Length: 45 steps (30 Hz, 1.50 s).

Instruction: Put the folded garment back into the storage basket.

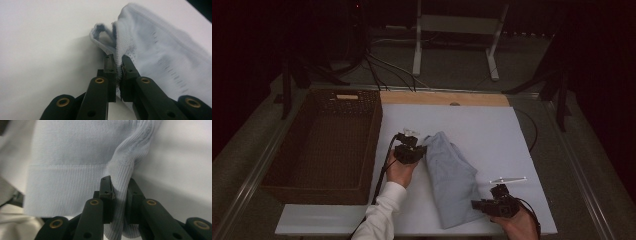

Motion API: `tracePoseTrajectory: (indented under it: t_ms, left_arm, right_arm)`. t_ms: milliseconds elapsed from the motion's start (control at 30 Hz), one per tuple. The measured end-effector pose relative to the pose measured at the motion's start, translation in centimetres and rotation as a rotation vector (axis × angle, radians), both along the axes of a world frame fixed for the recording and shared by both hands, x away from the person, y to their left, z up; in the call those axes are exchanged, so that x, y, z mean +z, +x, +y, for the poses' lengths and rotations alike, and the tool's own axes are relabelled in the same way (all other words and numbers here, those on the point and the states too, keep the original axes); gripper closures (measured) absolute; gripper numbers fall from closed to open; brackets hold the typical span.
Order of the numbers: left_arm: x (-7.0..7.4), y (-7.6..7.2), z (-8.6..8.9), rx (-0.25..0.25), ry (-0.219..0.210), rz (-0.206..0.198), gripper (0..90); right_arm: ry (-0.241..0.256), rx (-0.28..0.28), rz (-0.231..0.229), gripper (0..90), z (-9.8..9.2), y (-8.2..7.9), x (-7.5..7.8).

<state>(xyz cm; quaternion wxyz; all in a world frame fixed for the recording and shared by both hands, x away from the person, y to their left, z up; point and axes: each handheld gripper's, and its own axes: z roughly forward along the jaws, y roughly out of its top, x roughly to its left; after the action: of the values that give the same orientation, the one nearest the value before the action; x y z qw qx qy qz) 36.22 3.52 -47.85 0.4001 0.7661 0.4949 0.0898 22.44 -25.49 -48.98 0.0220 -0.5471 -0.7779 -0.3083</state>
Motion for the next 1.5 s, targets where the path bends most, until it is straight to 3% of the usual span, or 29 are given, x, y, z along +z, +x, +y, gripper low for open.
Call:
tracePoseTrajectory:
  t_ms: [167, 333, 633, 867, 1267, 1500]
  left_arm:
    - [1.3, 0.3, 0.0, -0.004, -0.006, -0.019, 86.4]
    - [2.1, 0.4, 0.1, -0.004, 0.004, -0.031, 86.4]
    - [3.1, 0.3, 0.5, -0.006, -0.012, -0.047, 86.4]
    - [3.9, 0.1, 0.9, -0.019, -0.009, -0.053, 86.4]
    - [6.5, -0.2, 1.6, -0.052, -0.014, -0.091, 86.3]
    - [8.0, -0.1, 2.1, -0.062, -0.002, -0.103, 86.3]
  right_arm:
    - [0.061, 0.028, 0.002, 80.1, 1.4, -0.1, 0.5]
    - [0.090, 0.044, -0.011, 80.2, 2.1, 0.0, 1.2]
    - [0.101, 0.067, -0.025, 80.3, 3.4, 0.4, 2.0]
    - [0.149, 0.074, -0.026, 80.2, 4.3, 1.1, 2.6]
    - [0.213, 0.072, -0.034, 80.2, 5.3, 1.9, 3.5]
    - [0.225, 0.071, -0.043, 80.2, 6.0, 2.3, 4.0]
